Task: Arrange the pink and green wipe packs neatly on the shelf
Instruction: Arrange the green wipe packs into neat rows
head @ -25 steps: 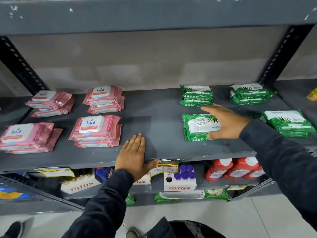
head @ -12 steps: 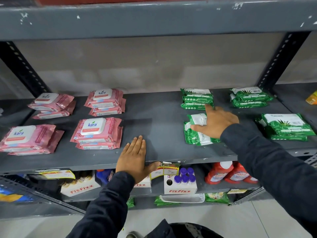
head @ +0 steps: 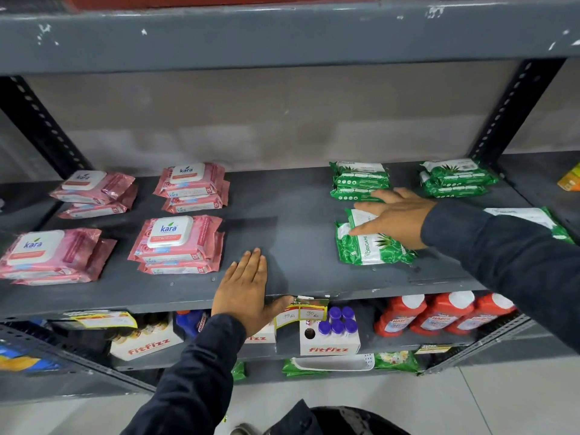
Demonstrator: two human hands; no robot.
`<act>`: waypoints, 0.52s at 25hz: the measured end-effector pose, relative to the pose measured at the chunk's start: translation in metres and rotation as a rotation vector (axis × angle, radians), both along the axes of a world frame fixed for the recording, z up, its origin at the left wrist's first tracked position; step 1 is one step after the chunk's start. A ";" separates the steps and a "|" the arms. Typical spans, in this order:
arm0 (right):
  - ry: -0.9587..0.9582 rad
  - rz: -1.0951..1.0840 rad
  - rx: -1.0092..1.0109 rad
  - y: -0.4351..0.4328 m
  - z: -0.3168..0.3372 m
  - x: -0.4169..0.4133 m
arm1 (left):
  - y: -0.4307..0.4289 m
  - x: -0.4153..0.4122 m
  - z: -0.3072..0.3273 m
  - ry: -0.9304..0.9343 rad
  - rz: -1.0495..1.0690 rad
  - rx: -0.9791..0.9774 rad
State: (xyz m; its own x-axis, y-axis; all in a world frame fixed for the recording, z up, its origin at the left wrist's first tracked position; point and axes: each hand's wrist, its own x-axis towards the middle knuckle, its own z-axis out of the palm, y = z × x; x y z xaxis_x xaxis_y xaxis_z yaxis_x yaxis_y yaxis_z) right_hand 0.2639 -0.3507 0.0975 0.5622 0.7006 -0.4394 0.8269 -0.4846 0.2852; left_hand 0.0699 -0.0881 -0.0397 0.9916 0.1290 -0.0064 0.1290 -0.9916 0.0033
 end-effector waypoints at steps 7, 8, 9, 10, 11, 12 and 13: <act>0.058 -0.084 0.071 -0.003 -0.004 0.021 | 0.000 0.000 -0.002 -0.011 0.011 -0.004; 0.091 -0.136 0.117 -0.005 -0.004 0.023 | 0.000 0.000 -0.002 -0.011 0.012 -0.004; 0.124 -0.174 0.173 -0.008 -0.006 0.025 | 0.000 0.000 -0.002 -0.010 0.013 -0.005; 0.159 -0.207 0.240 -0.011 -0.008 0.026 | 0.000 0.000 -0.002 -0.008 0.014 -0.006; 0.191 -0.237 0.311 -0.013 -0.012 0.025 | 0.000 0.000 -0.002 -0.005 0.014 -0.006; 0.209 -0.262 0.373 -0.015 -0.016 0.024 | 0.000 0.001 -0.003 -0.005 0.015 -0.006; 0.217 -0.280 0.421 -0.017 -0.021 0.022 | 0.000 0.001 -0.003 -0.006 0.015 -0.006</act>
State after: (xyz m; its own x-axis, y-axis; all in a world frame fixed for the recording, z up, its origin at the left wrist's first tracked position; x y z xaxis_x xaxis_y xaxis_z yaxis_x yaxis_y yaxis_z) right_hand 0.2862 -0.3673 0.0768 0.6803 0.6774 -0.2799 0.6681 -0.7301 -0.1433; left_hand 0.0705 -0.0878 -0.0423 0.9896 0.1439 -0.0011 0.1439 -0.9895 0.0100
